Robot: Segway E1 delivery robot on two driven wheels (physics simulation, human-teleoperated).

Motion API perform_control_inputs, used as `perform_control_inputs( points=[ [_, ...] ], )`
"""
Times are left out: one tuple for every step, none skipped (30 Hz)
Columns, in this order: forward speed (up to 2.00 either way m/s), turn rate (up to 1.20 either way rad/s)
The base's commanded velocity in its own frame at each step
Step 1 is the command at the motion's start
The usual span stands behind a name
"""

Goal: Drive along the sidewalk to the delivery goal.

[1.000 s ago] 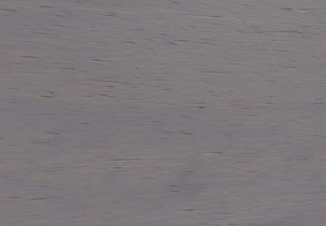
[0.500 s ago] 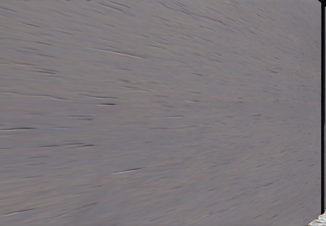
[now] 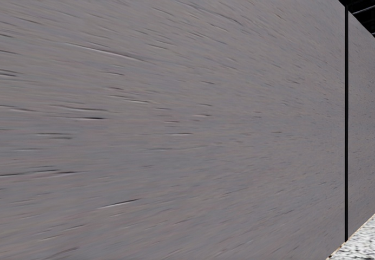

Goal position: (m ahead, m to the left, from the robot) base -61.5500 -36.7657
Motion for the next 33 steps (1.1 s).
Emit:
perform_control_inputs(
  points=[
    [0.00,0.00],
    [0.00,-0.06],
    [-0.20,-0.26],
    [-0.20,-0.26],
    [-0.58,-0.45],
    [-0.85,-0.52],
    [-0.95,-0.55],
    [-0.97,-0.55],
    [-0.97,-0.55],
    [-0.98,-0.55],
    [-0.98,-0.55],
    [-0.98,-0.55],
    [-0.98,-0.55],
    [-0.98,-0.55],
    [-0.98,-0.55],
    [-0.98,-0.55],
    [-0.98,-0.55],
    [-0.98,-0.55],
    [-0.98,-0.55],
    [-0.98,-0.55],
    [-0.98,-0.55],
    [-0.98,-0.55],
    [-0.98,-0.55],
    [-0.98,-0.55],
    [-0.98,-0.55],
    [-0.98,-0.55],
    [-0.98,-0.55],
    [-0.98,-0.55],
    [-0.98,-0.56],
    [-0.98,-0.56],
    [-0.98,-0.59],
    [-0.98,-0.64],
    [-0.98,-0.66]
  ],
)
